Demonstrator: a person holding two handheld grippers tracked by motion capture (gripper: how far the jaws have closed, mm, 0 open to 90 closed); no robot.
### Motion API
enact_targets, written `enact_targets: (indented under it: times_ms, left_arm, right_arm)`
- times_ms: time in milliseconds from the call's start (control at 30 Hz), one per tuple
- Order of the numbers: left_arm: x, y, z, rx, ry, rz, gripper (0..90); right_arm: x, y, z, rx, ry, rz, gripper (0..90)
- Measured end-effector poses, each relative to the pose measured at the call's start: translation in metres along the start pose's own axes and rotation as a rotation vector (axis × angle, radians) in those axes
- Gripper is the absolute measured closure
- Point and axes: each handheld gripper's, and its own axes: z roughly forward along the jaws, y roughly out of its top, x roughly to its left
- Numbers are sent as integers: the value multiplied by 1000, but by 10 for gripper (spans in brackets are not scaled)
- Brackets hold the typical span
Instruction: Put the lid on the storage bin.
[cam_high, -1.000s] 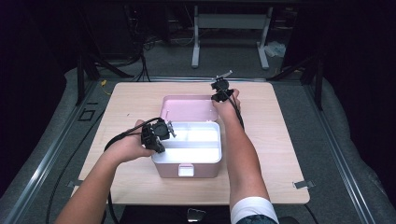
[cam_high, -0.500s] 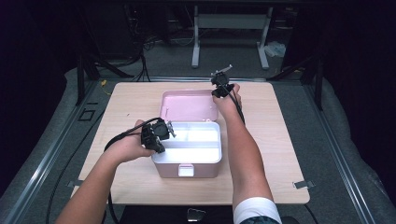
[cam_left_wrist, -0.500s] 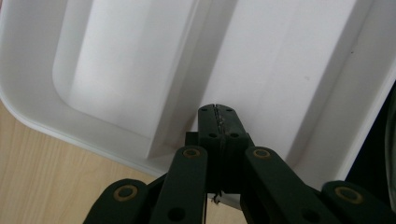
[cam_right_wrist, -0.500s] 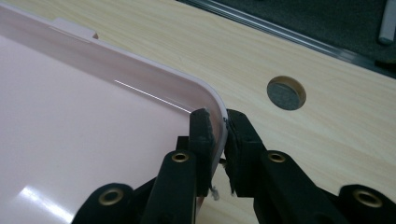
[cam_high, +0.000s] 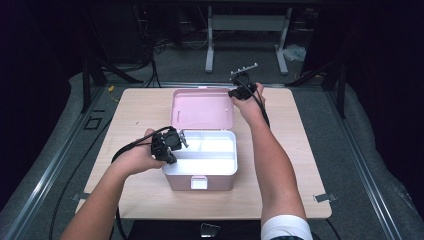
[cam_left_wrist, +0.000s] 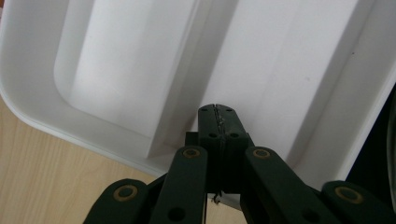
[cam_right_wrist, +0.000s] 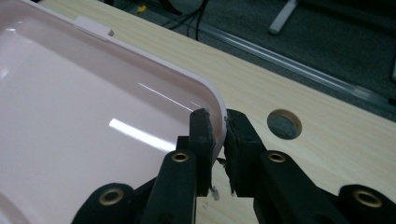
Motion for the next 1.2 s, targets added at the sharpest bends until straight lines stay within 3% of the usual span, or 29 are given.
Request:
enact_targets:
  times_ms: [167,400,600,767,867,1000,1033,1067,1100,1133,1167,1200]
  left_arm:
    - [0,0,0,2,-1,2,897]
    - [0,0,0,-2,-1,0,897]
    - [0,-3,0,-21,-2,10,897]
    - [0,-6,-1,-39,1,21,897]
    - [-1,-10,0,-71,6,1,896]
    - [-4,-14,-1,-104,35,9,898]
    - [-9,-15,-5,-124,129,33,900]
    - [-10,-16,-13,-185,124,0,900]
    - [-7,-18,-20,-224,28,-27,900]
    - [-7,-19,-27,-240,17,-23,900]
    - [-7,-19,-33,-232,46,-20,900]
    - [-7,-20,-36,-215,45,-30,900]
  right_arm:
    - [1,7,-27,-60,38,-47,824]
    - [13,8,-70,-153,35,-169,836]
    - [24,-1,-107,-219,62,-209,851]
    - [39,-13,-130,-254,36,-279,852]
    - [47,-22,-143,-273,27,-323,850]
    - [57,-34,-155,-291,4,-359,848]
    - [60,-37,-159,-292,-1,-370,851]
    - [63,-41,-162,-294,-8,-382,854]
    - [65,-44,-165,-296,-9,-392,854]
    - [66,-47,-167,-297,-3,-396,853]
    - [66,-50,-170,-297,8,-398,853]
    - [66,-52,-172,-292,18,-401,853]
